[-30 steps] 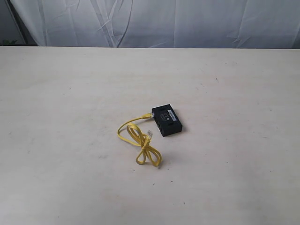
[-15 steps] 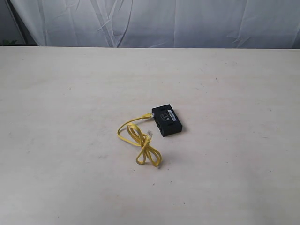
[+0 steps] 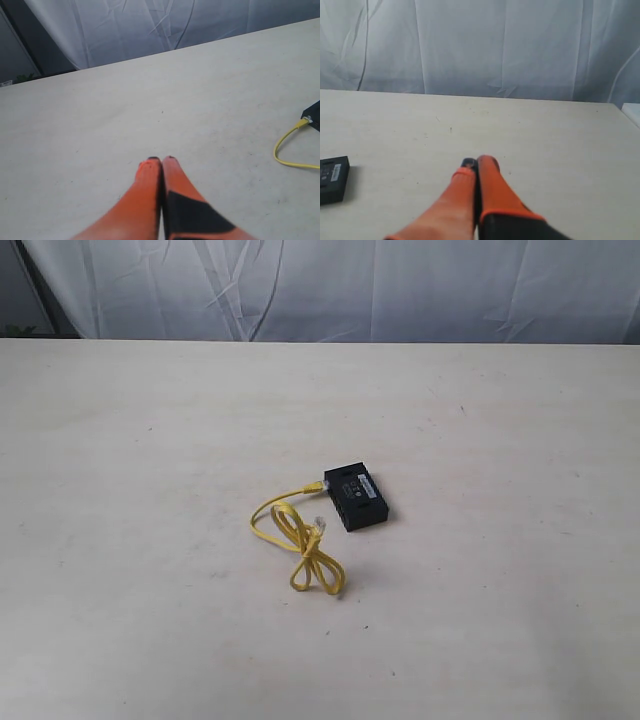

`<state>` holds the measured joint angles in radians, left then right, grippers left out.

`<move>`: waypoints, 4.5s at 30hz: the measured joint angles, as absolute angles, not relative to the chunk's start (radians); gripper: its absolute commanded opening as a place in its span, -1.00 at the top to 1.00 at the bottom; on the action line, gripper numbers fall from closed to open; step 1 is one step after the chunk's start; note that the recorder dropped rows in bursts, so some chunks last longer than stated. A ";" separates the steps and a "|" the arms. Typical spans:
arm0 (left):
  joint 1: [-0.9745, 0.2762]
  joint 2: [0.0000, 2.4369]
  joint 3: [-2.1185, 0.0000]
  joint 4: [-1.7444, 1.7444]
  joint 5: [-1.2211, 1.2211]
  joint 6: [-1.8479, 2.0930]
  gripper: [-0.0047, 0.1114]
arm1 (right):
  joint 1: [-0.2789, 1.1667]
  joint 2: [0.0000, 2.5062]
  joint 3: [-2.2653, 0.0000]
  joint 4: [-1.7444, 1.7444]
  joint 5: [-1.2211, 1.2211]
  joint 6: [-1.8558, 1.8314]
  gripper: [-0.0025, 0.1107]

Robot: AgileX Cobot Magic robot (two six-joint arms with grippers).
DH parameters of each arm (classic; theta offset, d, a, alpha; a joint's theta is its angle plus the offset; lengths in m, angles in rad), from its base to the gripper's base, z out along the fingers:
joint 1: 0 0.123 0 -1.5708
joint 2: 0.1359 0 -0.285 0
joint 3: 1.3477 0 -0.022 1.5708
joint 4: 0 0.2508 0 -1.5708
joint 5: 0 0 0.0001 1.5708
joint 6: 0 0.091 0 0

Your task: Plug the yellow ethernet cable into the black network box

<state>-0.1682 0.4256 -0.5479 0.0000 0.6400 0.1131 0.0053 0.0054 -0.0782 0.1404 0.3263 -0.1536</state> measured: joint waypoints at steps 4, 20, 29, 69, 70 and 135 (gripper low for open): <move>-0.168 0.426 -0.548 0.000 0.640 0.113 0.92 | 0.005 0.005 -0.019 0.140 0.312 -0.154 0.97; -0.168 0.426 -0.548 0.000 0.640 0.113 0.92 | 0.005 0.005 -0.002 0.142 0.317 -0.154 0.97; -0.168 0.426 -0.548 0.000 0.640 0.113 0.92 | 0.005 0.005 -0.002 0.142 0.317 -0.154 0.97; -0.168 0.426 -0.548 0.000 0.640 0.113 0.92 | 0.005 0.005 -0.002 0.036 0.317 -0.102 0.97; -0.168 0.426 -0.548 0.000 0.640 0.113 0.92 | 0.005 0.005 -0.002 0.036 0.317 -0.102 0.97; -0.051 0.006 -0.005 0.000 0.231 0.113 0.92 | 0.005 0.005 -0.002 0.036 0.317 -0.100 0.97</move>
